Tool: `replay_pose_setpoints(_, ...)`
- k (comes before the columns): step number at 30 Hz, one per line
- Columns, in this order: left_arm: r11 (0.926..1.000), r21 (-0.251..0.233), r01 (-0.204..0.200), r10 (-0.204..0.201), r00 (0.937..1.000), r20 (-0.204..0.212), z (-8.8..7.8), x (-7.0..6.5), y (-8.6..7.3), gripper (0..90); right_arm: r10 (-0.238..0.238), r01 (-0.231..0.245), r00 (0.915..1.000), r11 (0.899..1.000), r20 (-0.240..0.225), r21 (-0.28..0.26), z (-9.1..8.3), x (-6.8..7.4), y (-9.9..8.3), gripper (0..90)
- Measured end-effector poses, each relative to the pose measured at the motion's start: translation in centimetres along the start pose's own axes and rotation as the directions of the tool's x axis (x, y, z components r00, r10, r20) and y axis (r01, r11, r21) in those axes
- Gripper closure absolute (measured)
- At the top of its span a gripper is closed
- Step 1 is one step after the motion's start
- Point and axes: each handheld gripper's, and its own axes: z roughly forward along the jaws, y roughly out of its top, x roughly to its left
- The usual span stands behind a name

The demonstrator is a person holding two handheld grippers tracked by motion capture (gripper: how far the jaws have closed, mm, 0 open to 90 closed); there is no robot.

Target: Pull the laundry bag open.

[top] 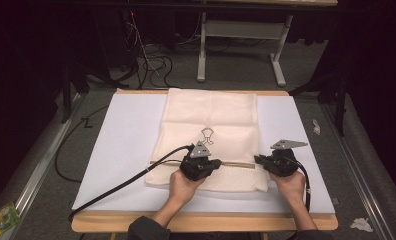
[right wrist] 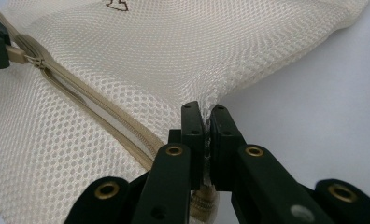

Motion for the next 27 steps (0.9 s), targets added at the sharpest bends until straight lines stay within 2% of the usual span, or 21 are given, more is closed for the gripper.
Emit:
replay_pose_setpoints(10,0.9999,0.000,0.013,-0.013,0.9999,-0.007,-0.7,0.4,-0.4,87.2,0.009,-0.009,1.0000,1.000,0.000,-0.010,0.2,-0.1,0.1,87.5)
replay_pose_setpoints(15,0.9997,-0.023,0.006,-0.006,0.9998,-0.017,-1.3,0.5,-0.4,87.2,0.000,0.000,1.0000,1.000,0.006,-0.004,0.4,0.1,0.2,87.5)
replay_pose_setpoints(18,0.9994,-0.024,0.024,-0.024,0.9996,-0.015,-1.6,0.9,-0.7,87.2,-0.004,0.004,0.9999,1.000,0.010,-0.004,0.5,0.1,0.3,87.5)
replay_pose_setpoints(19,0.9993,-0.020,0.031,-0.031,0.9994,-0.013,-1.7,1.0,-0.8,87.2,0.004,-0.004,1.0000,1.000,0.007,-0.004,0.5,0.1,0.3,87.4)
replay_pose_setpoints(21,0.9996,-0.018,0.021,-0.021,0.9995,-0.021,-2.1,1.0,-0.8,87.2,0.015,-0.015,0.9999,1.000,-0.007,-0.013,0.5,0.3,0.3,87.5)
replay_pose_setpoints(27,0.9996,-0.021,0.021,-0.022,0.9992,-0.033,-2.7,1.2,-0.9,87.1,0.002,-0.002,0.9996,1.000,-0.027,-0.019,0.7,0.8,0.6,87.5)
